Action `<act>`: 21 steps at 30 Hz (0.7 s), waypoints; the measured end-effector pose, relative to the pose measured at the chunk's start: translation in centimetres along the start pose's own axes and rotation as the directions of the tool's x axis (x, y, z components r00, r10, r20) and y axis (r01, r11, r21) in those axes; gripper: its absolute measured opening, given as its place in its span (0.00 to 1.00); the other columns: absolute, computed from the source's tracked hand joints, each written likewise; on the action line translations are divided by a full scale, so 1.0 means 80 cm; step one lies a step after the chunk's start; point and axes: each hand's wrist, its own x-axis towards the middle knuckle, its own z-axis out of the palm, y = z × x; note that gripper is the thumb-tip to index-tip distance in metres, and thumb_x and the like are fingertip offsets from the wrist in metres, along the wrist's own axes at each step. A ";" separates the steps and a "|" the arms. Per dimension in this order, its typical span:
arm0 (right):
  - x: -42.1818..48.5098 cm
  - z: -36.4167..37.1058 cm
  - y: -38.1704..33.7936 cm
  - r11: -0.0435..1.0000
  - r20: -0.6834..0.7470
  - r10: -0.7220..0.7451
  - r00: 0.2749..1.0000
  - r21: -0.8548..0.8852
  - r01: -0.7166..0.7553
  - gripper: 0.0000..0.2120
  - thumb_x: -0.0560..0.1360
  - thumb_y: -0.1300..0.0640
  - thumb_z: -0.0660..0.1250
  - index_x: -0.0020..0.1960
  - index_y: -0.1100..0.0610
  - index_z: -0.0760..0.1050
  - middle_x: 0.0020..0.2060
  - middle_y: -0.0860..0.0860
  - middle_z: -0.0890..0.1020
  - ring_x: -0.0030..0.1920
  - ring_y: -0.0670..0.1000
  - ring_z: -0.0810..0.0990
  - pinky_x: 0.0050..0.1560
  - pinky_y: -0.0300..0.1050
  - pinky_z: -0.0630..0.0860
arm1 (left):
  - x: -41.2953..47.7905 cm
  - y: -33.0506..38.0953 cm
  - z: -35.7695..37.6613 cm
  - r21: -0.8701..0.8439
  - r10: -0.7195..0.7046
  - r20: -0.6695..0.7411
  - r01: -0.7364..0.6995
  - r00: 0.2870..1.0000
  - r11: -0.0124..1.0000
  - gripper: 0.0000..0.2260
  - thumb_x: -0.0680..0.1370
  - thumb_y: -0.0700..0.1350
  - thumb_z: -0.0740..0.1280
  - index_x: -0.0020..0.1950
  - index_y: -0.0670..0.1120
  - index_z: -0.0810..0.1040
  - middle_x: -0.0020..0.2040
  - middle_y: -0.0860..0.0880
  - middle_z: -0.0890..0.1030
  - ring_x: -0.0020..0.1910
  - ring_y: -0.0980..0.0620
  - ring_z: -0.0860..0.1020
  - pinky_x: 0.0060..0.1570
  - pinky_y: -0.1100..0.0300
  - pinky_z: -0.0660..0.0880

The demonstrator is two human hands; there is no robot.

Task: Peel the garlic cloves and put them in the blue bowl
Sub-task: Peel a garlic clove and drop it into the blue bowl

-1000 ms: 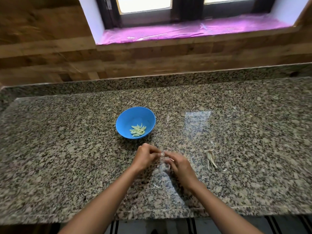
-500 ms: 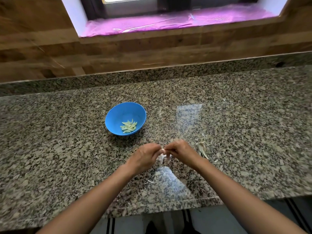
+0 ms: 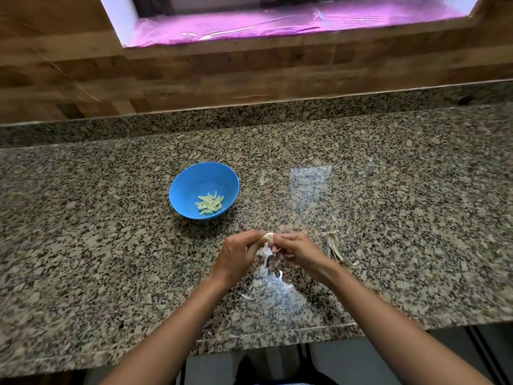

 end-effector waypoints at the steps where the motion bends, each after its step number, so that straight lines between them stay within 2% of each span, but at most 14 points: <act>1: -0.001 0.001 0.002 1.000 -0.010 -0.005 1.000 -0.007 0.005 0.09 0.76 0.56 0.64 0.44 0.60 0.80 0.31 0.50 0.80 0.26 0.44 0.72 0.24 0.34 0.64 | -0.001 0.003 0.001 -0.125 -0.122 -0.008 0.120 0.992 0.985 0.07 0.76 0.38 0.68 0.53 0.43 0.82 0.44 0.52 0.83 0.39 0.60 0.80 0.40 0.71 0.75; 2: -0.001 0.003 0.005 0.998 -0.039 -0.027 0.999 -0.049 0.025 0.10 0.75 0.57 0.65 0.45 0.63 0.80 0.30 0.51 0.80 0.25 0.44 0.72 0.23 0.33 0.64 | -0.001 0.006 0.002 -0.281 -0.255 0.006 0.246 0.967 0.928 0.08 0.75 0.38 0.69 0.53 0.43 0.82 0.45 0.50 0.84 0.40 0.58 0.81 0.40 0.69 0.77; 4: 0.000 0.004 0.012 0.992 -0.118 -0.071 0.990 -0.109 0.059 0.09 0.74 0.60 0.66 0.45 0.66 0.80 0.31 0.53 0.81 0.25 0.45 0.73 0.24 0.32 0.66 | -0.002 0.014 0.007 -0.563 -0.475 0.054 0.420 0.878 0.712 0.07 0.73 0.35 0.70 0.50 0.40 0.82 0.44 0.44 0.84 0.39 0.54 0.82 0.38 0.66 0.78; 6: 0.002 0.004 0.020 0.993 -0.181 -0.078 0.980 -0.096 0.062 0.08 0.74 0.60 0.67 0.44 0.65 0.80 0.33 0.56 0.82 0.26 0.46 0.74 0.25 0.32 0.68 | -0.004 0.015 0.010 -0.688 -0.630 0.084 0.502 0.772 0.524 0.06 0.73 0.33 0.70 0.49 0.37 0.82 0.42 0.40 0.83 0.36 0.51 0.81 0.35 0.66 0.78; 7: 0.002 0.005 0.022 0.992 -0.200 -0.081 0.977 -0.108 0.060 0.08 0.74 0.60 0.67 0.44 0.64 0.81 0.33 0.57 0.82 0.26 0.46 0.74 0.26 0.32 0.69 | -0.006 0.012 0.011 -0.667 -0.665 0.085 0.538 0.742 0.515 0.07 0.73 0.33 0.69 0.50 0.37 0.81 0.43 0.40 0.83 0.36 0.52 0.81 0.35 0.66 0.78; 8: 0.001 0.005 0.024 0.989 -0.210 -0.084 0.974 -0.137 0.056 0.07 0.74 0.60 0.67 0.43 0.63 0.81 0.33 0.57 0.82 0.26 0.46 0.74 0.26 0.33 0.69 | -0.008 0.008 0.013 -0.577 -0.663 0.080 0.577 0.745 0.579 0.07 0.74 0.33 0.68 0.51 0.39 0.81 0.46 0.42 0.83 0.39 0.52 0.81 0.37 0.66 0.78; 10: 0.000 0.005 0.027 0.975 -0.210 -0.098 0.973 -0.216 0.052 0.06 0.75 0.60 0.66 0.41 0.59 0.81 0.32 0.54 0.82 0.26 0.45 0.75 0.29 0.35 0.71 | -0.013 0.003 0.016 -0.307 -0.565 0.091 0.563 0.820 0.767 0.11 0.76 0.34 0.66 0.55 0.43 0.81 0.54 0.48 0.82 0.47 0.54 0.81 0.47 0.61 0.80; 11: 0.000 0.006 0.028 0.964 -0.208 -0.108 0.972 -0.262 0.051 0.07 0.75 0.59 0.66 0.40 0.56 0.81 0.32 0.53 0.83 0.28 0.46 0.76 0.32 0.38 0.73 | -0.015 0.005 0.018 -0.237 -0.514 0.096 0.521 0.852 0.820 0.12 0.76 0.35 0.66 0.57 0.45 0.80 0.56 0.53 0.81 0.50 0.56 0.80 0.50 0.62 0.78; 13: 0.000 0.007 0.031 0.938 -0.207 -0.139 0.968 -0.341 0.062 0.09 0.75 0.57 0.67 0.37 0.52 0.81 0.33 0.53 0.83 0.31 0.51 0.77 0.36 0.45 0.73 | -0.016 0.012 0.019 -0.271 -0.470 0.078 0.472 0.879 0.839 0.11 0.76 0.40 0.68 0.58 0.46 0.80 0.55 0.56 0.80 0.52 0.59 0.78 0.51 0.64 0.77; 16: -0.006 0.009 0.030 0.896 -0.153 -0.160 0.975 -0.438 0.078 0.12 0.75 0.53 0.66 0.37 0.58 0.81 0.29 0.52 0.80 0.29 0.48 0.72 0.32 0.41 0.69 | -0.013 0.019 0.018 -0.385 -0.481 0.083 0.473 0.873 0.792 0.08 0.72 0.40 0.72 0.50 0.43 0.83 0.45 0.48 0.84 0.43 0.53 0.81 0.45 0.60 0.79; 17: -0.007 0.011 0.029 0.929 -0.128 -0.139 0.982 -0.359 0.085 0.13 0.76 0.54 0.65 0.39 0.61 0.80 0.28 0.51 0.79 0.28 0.48 0.72 0.32 0.40 0.70 | -0.011 0.021 0.016 -0.445 -0.504 0.100 0.491 0.858 0.749 0.06 0.72 0.38 0.72 0.48 0.41 0.83 0.42 0.46 0.84 0.40 0.52 0.81 0.42 0.60 0.79; 19: -0.010 0.015 0.025 0.998 -0.107 -0.046 0.993 -0.045 0.041 0.13 0.77 0.57 0.62 0.40 0.64 0.78 0.28 0.50 0.78 0.28 0.48 0.72 0.29 0.39 0.68 | -0.007 0.025 0.013 -0.608 -0.558 0.161 0.528 0.814 0.594 0.05 0.73 0.33 0.69 0.47 0.38 0.82 0.40 0.44 0.84 0.36 0.53 0.80 0.39 0.63 0.78; 21: -0.010 0.017 0.019 0.965 -0.096 0.109 0.989 0.248 -0.082 0.12 0.78 0.58 0.60 0.41 0.62 0.78 0.28 0.50 0.77 0.28 0.47 0.73 0.27 0.37 0.66 | -0.005 0.027 0.013 -0.722 -0.596 0.214 0.537 0.774 0.437 0.05 0.72 0.31 0.68 0.46 0.37 0.82 0.40 0.44 0.84 0.36 0.53 0.81 0.38 0.65 0.78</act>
